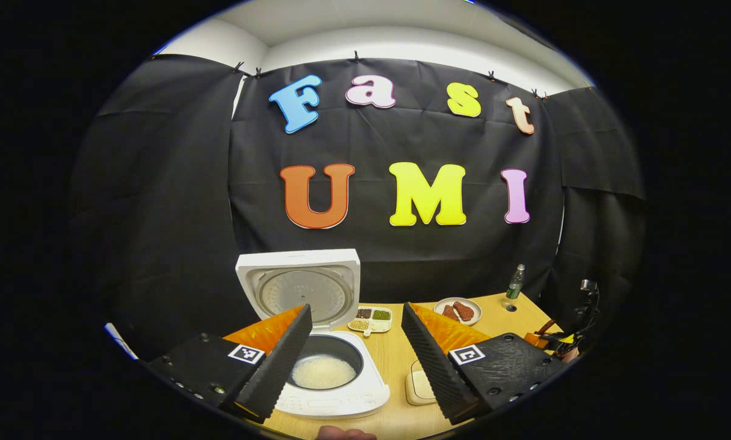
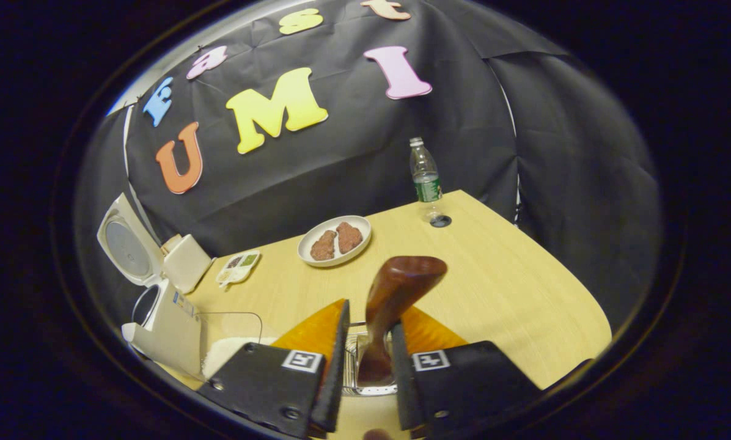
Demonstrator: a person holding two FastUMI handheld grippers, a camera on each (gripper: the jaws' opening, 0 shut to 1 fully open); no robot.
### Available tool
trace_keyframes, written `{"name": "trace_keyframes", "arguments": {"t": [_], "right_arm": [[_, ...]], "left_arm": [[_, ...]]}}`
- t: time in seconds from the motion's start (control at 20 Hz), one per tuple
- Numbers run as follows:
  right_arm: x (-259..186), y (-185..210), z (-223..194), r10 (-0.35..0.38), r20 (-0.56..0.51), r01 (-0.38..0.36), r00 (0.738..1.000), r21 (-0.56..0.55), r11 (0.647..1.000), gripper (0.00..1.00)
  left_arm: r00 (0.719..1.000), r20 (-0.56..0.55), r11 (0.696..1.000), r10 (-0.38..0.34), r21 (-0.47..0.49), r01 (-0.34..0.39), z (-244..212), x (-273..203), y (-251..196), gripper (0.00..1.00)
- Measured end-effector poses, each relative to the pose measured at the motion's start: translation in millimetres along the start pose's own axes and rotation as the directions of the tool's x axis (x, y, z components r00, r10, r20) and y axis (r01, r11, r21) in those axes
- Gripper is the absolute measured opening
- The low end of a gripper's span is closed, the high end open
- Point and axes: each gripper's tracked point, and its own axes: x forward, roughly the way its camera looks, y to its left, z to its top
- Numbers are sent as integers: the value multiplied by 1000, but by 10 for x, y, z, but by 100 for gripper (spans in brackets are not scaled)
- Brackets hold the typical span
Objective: Close the left gripper, press the button to open the rice cooker; take a wooden spoon from the chopstick holder with the right hand, scoop a spoonful of rice and pour it into the rice cooker, then put the wooden spoon back into the chopstick holder.
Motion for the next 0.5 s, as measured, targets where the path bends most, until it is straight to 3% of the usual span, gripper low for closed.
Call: {"name": "trace_keyframes", "arguments": {"t": [0.15,0.5], "right_arm": [[-87,-32,158,-20,27,21,999,-16,1000,88],[-631,17,748,-40,140,42,989,-8,999,96]], "left_arm": [[1000,18,1000,-6,-11,6,50,-12,-2,95],[997,78,999,-19,-31,21,235,27,87,95]]}}
